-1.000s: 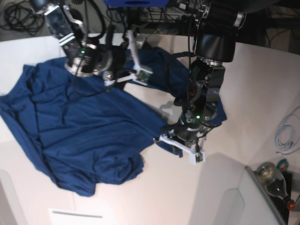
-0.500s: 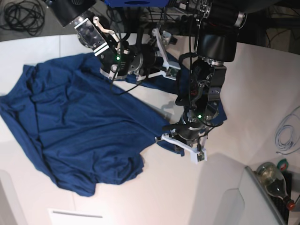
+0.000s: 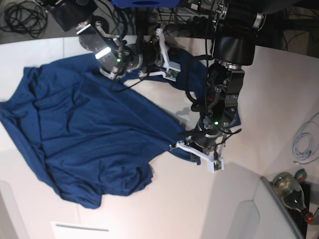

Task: Layout the t-shirt on the table in an organized manner, then fold the t-shirt properly
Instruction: 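Grasp the shirt hem with the right gripper and pull it outward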

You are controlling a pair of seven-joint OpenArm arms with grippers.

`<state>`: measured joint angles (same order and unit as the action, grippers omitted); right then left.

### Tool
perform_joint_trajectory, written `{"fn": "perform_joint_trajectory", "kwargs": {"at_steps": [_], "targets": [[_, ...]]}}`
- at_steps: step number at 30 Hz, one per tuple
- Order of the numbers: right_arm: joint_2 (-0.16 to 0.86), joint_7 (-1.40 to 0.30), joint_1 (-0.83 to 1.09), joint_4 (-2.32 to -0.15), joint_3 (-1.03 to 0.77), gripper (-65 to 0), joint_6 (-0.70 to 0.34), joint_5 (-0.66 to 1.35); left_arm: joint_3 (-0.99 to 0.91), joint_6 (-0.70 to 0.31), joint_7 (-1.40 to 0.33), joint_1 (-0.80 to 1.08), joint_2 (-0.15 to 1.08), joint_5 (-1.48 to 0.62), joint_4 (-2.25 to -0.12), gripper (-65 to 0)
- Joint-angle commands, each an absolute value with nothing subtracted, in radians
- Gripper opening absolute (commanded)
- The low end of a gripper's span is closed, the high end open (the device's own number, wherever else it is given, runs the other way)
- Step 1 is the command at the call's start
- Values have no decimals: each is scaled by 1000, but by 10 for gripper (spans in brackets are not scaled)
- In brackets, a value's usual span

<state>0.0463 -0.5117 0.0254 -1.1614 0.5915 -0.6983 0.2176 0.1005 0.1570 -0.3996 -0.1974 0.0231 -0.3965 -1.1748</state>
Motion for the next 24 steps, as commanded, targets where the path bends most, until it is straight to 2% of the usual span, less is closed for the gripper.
{"fn": "perform_joint_trajectory", "kwargs": {"at_steps": [1, 7, 10, 14, 24], "targets": [[73, -541, 25, -1205, 588, -641, -698, 194, 99, 150, -378, -216, 24, -398, -1191, -650], [208, -647, 139, -1572, 555, -648, -698, 197, 111, 150, -374, -213, 45, -397, -1153, -650], [222, -700, 196, -1744, 456, -648, -698, 197, 111, 151, -367, -213, 64, -397, -1082, -650], [223, -788, 205, -1929, 328, -648, -698, 197, 111, 151, -275, -170, 76, -397, -1000, -650], [214, -897, 2, -1975, 208, -648, -698, 199, 110, 151, -245, 13, 120, -397, -1009, -650]]}}
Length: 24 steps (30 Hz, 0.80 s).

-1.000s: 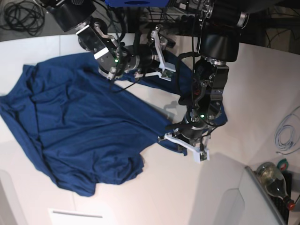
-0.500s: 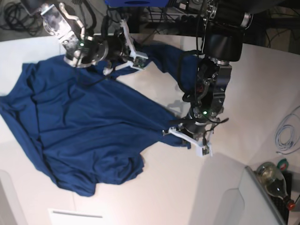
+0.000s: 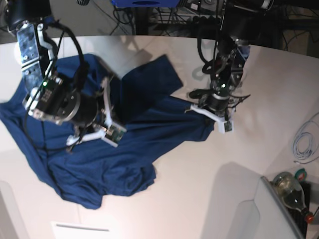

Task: Layout the t-shirt on the table in an organized manner, then fold the t-shirt properly
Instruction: 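Grasp the shirt hem with the right gripper and pull it outward, then hold the shirt with both grippers, spreading it flat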

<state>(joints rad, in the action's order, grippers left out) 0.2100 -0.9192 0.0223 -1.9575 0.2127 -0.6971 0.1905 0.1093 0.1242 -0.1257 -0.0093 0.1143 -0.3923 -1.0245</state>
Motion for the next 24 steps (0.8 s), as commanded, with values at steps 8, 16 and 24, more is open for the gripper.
{"fn": "perform_joint_trajectory", "kwargs": {"at_steps": [8, 16, 24], "targets": [[147, -888, -280, -1742, 81, -650, -698, 199, 99, 153, -246, 245, 154, -397, -1260, -650], [125, -783, -501, -1167, 41, -386, -698, 193, 107, 153, -249, 329, 153, -398, -1366, -650], [99, -955, -160, -1543, -588, -221, -541, 196, 97, 153, -249, 403, 159, -398, -1422, -650]]}}
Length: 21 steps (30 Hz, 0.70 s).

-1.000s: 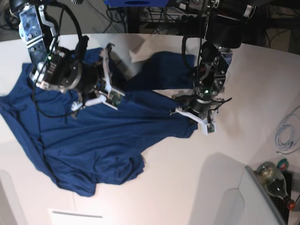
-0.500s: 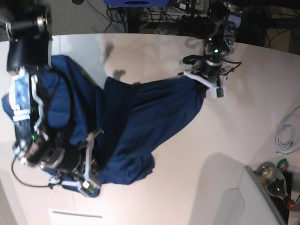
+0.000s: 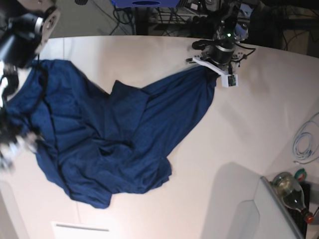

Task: Layout the t-shirt on the table in an organized manner, then fold the t-shirt properly
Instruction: 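Hold the shirt with both grippers, spreading it flat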

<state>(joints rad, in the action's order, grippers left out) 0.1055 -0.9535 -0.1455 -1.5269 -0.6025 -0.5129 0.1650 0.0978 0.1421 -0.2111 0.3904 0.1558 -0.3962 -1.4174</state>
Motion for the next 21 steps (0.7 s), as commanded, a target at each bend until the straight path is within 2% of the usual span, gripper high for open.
{"fn": "perform_joint_trajectory", "kwargs": {"at_steps": [1, 4, 10, 16, 21], "targets": [[79, -949, -108, -1570, -665, -209, -499, 196, 97, 153, -249, 404, 159, -398, -1429, -650], [47, -875, 22, -1572, -785, -174, -479, 196, 108, 153, -249, 409, 159, -398, -1449, -650], [35, -717, 151, -1435, -805, -174, -472, 199, 108, 153, -251, 406, 157, -398, -1478, -650], [1, -705, 162, -1397, -886, -174, -472, 199, 99, 153, -360, 406, 159, -398, -1523, -650], [-12, -745, 162, -1399, -885, -174, -481, 199, 101, 153, -364, 407, 159, -398, -1535, -650]]}}
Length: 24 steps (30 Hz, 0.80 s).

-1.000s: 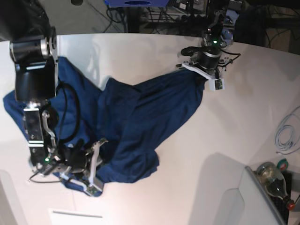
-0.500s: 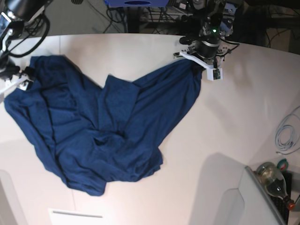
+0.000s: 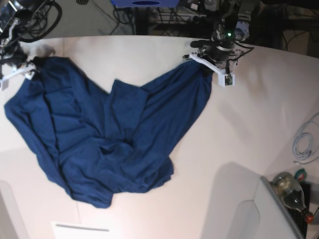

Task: Layout the t-shirt on the table in an organized manner, then fold the t-shirt properly
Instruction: 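Hold the shirt with both grippers, spreading it flat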

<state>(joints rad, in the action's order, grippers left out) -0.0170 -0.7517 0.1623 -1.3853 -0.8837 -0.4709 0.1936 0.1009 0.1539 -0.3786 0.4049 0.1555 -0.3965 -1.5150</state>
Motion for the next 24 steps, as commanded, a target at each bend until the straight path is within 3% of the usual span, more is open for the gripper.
{"fn": "perform_joint_trajectory", "kwargs": {"at_steps": [1, 5, 12, 14, 18, 24], "targets": [[-18, -771, 162, -1406, -885, -174, -483, 199, 104, 153, -364, 407, 159, -398, -1535, -650], [-41, -852, 160, -1419, -885, -174, -550, 199, 107, 153, -364, 407, 159, -398, -1535, -650], [-41, -862, 154, -1374, -885, -186, -556, 199, 101, 153, -366, 407, 159, -398, -1535, -650], [-39, -862, 151, -1353, -885, -275, -558, 199, 101, 153, -366, 407, 159, -398, -1535, -650], [-4, -878, 124, -1328, -891, -650, -559, 200, 107, 153, -366, 409, 160, -398, -1540, -650], [110, -1061, 51, -1372, -981, -650, -615, 200, 108, 153, -369, 493, 197, -398, -1753, -650]]}}
